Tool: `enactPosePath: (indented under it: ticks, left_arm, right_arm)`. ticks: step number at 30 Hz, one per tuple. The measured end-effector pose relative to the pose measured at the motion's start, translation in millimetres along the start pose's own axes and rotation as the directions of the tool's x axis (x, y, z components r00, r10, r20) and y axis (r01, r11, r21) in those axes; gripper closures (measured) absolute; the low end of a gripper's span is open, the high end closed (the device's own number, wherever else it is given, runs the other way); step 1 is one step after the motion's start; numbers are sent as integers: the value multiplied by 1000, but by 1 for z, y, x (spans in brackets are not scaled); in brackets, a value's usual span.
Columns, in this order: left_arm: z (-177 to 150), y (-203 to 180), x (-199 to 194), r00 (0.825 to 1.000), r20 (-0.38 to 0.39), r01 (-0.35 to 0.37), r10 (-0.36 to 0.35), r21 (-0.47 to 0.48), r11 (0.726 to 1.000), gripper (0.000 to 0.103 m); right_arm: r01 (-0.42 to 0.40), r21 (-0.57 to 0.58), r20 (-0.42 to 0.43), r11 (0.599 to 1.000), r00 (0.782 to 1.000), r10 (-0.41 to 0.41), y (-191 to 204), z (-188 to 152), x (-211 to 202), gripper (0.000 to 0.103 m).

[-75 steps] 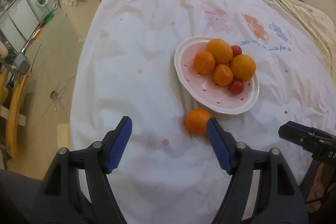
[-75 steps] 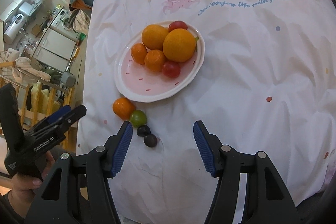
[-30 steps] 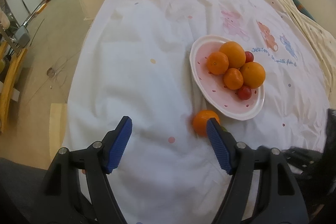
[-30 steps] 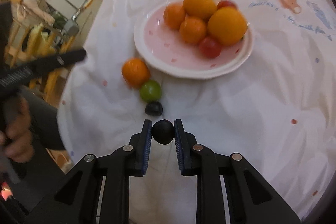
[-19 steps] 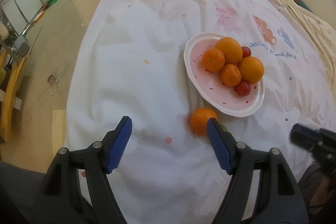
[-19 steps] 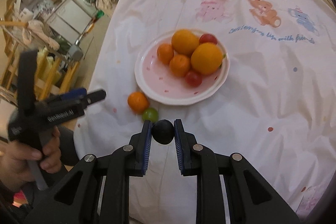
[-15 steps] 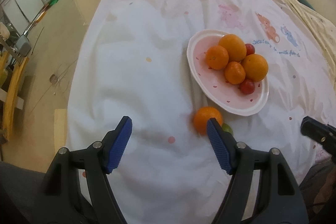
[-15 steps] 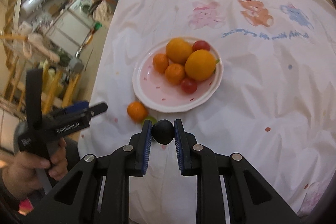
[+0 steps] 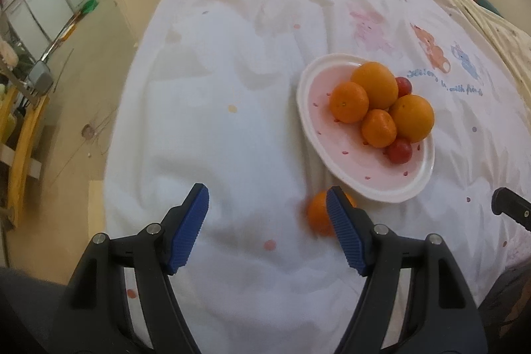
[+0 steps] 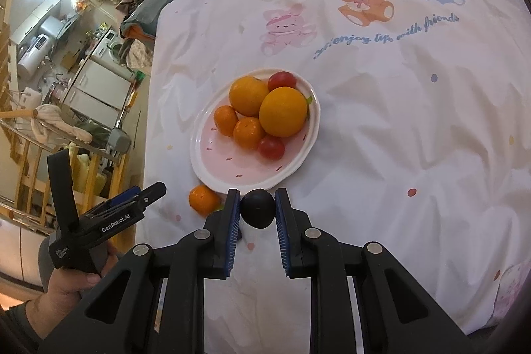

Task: Organize fruits
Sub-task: 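Grasp the last tangerine with the left gripper while the right holds the berry, then carry the berry and the tangerine over the pink plate with both grippers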

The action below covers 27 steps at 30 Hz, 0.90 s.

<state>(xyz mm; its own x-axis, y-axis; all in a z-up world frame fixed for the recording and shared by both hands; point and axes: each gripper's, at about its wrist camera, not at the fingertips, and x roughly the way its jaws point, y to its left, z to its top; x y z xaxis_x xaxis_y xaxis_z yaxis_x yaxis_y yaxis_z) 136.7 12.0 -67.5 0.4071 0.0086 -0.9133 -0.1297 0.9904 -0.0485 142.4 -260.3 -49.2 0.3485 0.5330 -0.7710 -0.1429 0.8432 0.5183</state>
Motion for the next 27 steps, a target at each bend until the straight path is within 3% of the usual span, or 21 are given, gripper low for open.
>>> enactPosePath:
  ticks: [7,13,20,27]
  left_arm:
    - [-2,-22,27,986,-121,114,-112,7,993,34]
    - [-4,-37,45,977,-165,141,-133,36,989,34]
    - [-3,-40,48,973,-182,154,-142,52,987,62]
    - [-2,-39,40,981,-151,137,-124,82,987,66]
  right_arm:
    - [21,1,-14,1000,1000,-21,-2,2,8,81]
    - [34,2,-17,999,999,-34,-3,1,8,81]
    - [60,3,-36,998,998,-60,-6,1,15,81]
    - [70,-12,-29,997,997,-70,-3,-1,14,81]
